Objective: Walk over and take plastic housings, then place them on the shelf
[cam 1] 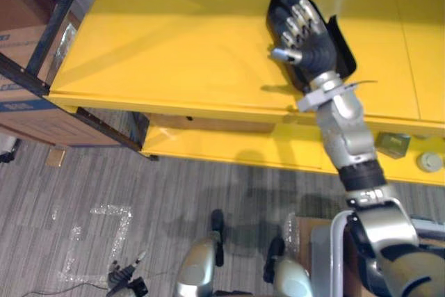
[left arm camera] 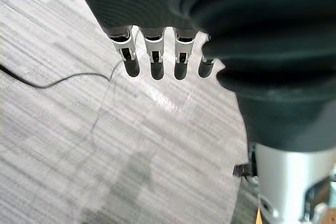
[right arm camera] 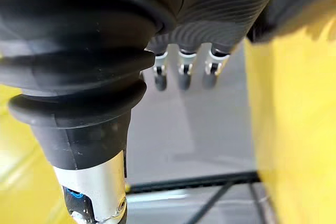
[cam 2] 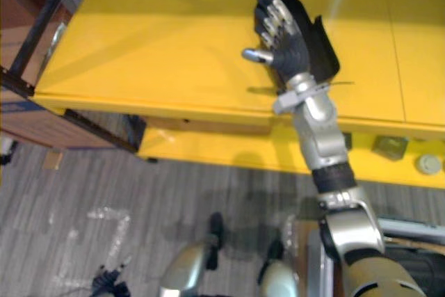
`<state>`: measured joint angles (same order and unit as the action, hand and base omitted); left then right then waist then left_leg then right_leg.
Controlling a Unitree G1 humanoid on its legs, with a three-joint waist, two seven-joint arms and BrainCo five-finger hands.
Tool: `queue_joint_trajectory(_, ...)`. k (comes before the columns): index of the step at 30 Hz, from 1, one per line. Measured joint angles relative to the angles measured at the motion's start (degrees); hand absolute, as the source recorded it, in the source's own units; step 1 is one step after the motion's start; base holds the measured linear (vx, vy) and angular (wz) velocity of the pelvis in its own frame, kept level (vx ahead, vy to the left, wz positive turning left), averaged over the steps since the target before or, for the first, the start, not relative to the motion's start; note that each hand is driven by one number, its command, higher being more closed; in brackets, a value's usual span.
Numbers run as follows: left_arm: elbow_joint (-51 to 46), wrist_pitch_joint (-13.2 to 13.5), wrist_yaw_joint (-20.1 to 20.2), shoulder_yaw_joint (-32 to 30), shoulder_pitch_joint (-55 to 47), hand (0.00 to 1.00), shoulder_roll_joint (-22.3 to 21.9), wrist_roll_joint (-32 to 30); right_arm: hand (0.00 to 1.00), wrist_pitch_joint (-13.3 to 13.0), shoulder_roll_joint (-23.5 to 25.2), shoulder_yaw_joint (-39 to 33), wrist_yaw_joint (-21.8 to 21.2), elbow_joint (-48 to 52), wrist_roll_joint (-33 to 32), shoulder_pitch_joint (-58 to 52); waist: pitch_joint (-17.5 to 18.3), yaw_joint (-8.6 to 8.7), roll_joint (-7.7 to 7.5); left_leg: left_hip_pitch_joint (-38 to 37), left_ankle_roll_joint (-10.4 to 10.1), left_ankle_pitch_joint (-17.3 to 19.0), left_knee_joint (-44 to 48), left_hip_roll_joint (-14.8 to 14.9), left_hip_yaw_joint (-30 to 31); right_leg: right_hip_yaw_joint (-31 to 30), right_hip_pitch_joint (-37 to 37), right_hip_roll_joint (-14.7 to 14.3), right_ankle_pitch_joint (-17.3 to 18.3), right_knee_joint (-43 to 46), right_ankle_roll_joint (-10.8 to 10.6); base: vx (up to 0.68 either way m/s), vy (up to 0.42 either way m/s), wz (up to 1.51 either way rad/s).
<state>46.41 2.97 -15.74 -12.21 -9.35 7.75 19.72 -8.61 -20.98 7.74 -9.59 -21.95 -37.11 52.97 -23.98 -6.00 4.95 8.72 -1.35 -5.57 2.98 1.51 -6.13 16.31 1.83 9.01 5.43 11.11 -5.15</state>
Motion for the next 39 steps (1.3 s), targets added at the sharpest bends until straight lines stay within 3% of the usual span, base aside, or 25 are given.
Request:
queue_joint_trajectory(4,0.0,0.0,0.7,0.0,0.2,0.00,0.0,0.0,0.00,0.7,1.5,-1.7,0.5,-1.6,-5.2,1.7,0.0,-0.33,0.05,-0.5,-0.1,-0.3,-0.7,-0.1,0.7,0.8,-0.2,0.1,0.9,0.8,0.2,0.03,-0.017,0.10)
queue_joint_trajectory(10,-0.3,0.1,1.2,0.1,0.4,0.00,-0.8,0.1,0.00,6.6,1.1,-3.3,-3.0,-4.8,-11.9,7.2,-1.2,-1.09,1.33,-0.7,-0.3,-0.4,-0.7,0.0,1.3,1.2,-0.4,0.0,1.7,1.7,0.4,0.02,-0.016,0.03)
queue_joint_trajectory(19,-0.5,-0.7,2.1,4.1,0.7,0.00,-1.5,0.0,0.00,11.8,-2.4,-4.6,-3.5,-14.9,-16.6,11.6,-1.6,-2.81,1.74,-0.5,-0.6,-0.6,-0.9,0.0,2.9,2.8,-0.8,0.0,2.8,2.3,0.6,0.02,-0.015,0.09)
queue_joint_trajectory(25,-0.7,-1.0,3.0,4.6,0.8,0.00,-1.4,0.0,0.00,16.7,-4.5,-4.8,-8.7,-18.3,-16.7,12.0,-1.6,-2.83,1.75,-0.2,-0.6,-0.6,-0.9,0.0,2.9,2.7,-0.3,0.0,3.2,2.6,0.7,0.00,0.000,0.00)
queue_joint_trajectory(27,-0.6,-0.9,3.2,4.6,1.0,0.00,-1.4,0.0,0.00,18.4,-5.3,-4.2,-12.4,-19.8,-16.7,12.1,-1.7,-2.83,1.89,0.3,-0.6,-0.6,-0.9,0.2,2.8,2.7,0.4,0.0,3.4,3.1,0.7,0.00,0.000,0.00)
queue_joint_trajectory(31,-0.7,-0.4,3.4,6.3,1.4,0.00,-1.2,-0.1,0.00,19.5,-7.8,-1.7,-17.1,-19.9,-16.3,12.2,-2.0,-2.77,2.13,0.4,-0.6,-0.6,-0.8,0.3,2.8,2.6,0.6,-0.1,3.4,3.2,0.7,0.00,0.000,0.00)
queue_joint_trajectory(34,-0.7,-0.4,3.4,6.7,2.0,0.00,-1.2,0.0,0.00,21.0,-9.0,-0.9,-16.8,-20.1,-14.8,12.3,-2.0,-2.76,2.13,0.4,-0.6,-0.6,-0.8,0.3,2.8,2.6,0.6,-0.1,3.4,3.2,0.8,0.00,0.000,0.00)
queue_joint_trajectory(39,-0.8,-0.4,3.4,7.0,2.5,0.00,-0.5,0.0,0.00,20.9,-9.7,-0.7,-12.1,-21.9,-13.9,13.2,-2.0,-2.77,2.13,0.6,-0.6,-0.6,-0.8,0.4,2.5,2.3,1.0,-0.1,3.4,3.0,0.8,0.00,0.001,-0.02)
